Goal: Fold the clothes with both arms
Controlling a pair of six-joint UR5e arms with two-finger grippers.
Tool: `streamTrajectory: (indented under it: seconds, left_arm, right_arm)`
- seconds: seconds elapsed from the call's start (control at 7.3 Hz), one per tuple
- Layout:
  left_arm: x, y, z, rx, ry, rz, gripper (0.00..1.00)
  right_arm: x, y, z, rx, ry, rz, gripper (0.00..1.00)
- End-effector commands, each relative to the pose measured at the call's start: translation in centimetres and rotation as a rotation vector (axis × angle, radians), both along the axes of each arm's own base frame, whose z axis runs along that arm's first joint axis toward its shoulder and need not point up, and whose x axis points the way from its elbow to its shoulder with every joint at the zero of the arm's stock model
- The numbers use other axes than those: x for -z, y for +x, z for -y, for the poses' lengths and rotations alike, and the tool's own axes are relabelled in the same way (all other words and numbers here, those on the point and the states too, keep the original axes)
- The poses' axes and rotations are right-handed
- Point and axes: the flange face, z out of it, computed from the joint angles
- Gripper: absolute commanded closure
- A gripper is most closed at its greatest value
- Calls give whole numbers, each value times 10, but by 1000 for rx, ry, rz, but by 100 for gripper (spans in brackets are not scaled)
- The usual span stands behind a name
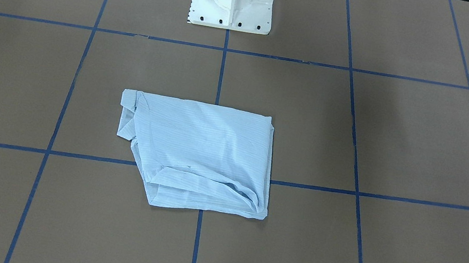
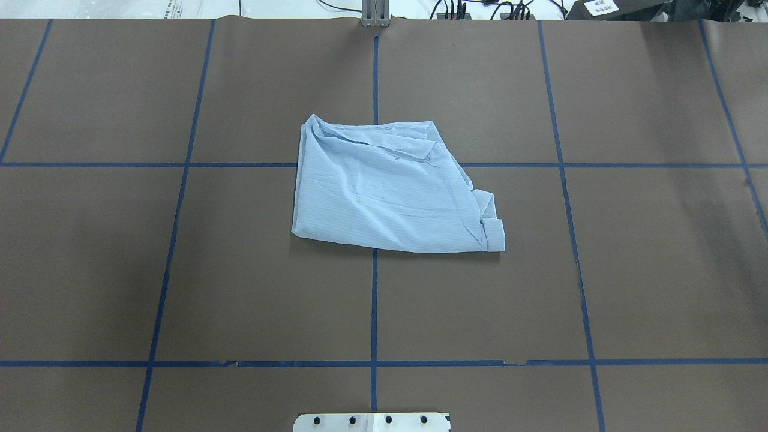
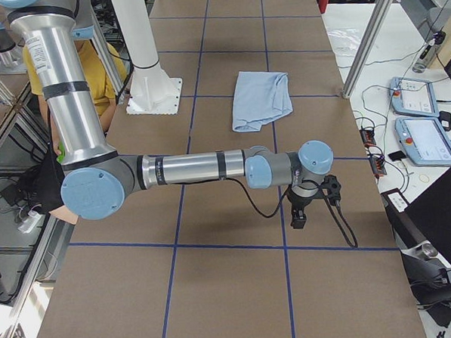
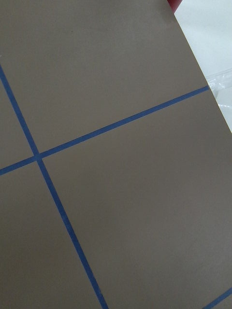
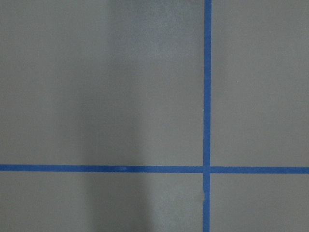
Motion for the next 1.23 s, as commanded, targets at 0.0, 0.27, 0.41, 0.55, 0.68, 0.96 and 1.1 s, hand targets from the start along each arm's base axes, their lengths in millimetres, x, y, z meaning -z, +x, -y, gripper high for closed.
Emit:
streamTrajectory:
  seconds: [0.0,0.27,0.41,0.55,0.68,0.96,1.1]
  left_arm:
    - [-11,0,-6,11,-39,-7,0]
    - [-32,0,0,11,-4,-8,0]
    - [-27,1,1,10,39,-9,0]
    - [-28,1,1,10,38,-10,0]
    - [-30,1,1,9,34,-11,0]
    - [-36,2,-2,11,21,-10,0]
    - [-38,2,-2,11,18,-10,0]
  right_arm:
    - [47,-25,-17,51,-22,-24,0]
    - [62,-22,-50,81,20,-53,0]
    - [59,-26,-44,86,10,-45,0]
    - [47,-29,-44,85,-18,-41,0]
    - [51,-32,-44,85,-20,11,0]
    - [56,-33,-44,82,-19,26,0]
    - [57,-33,-44,81,-16,23,0]
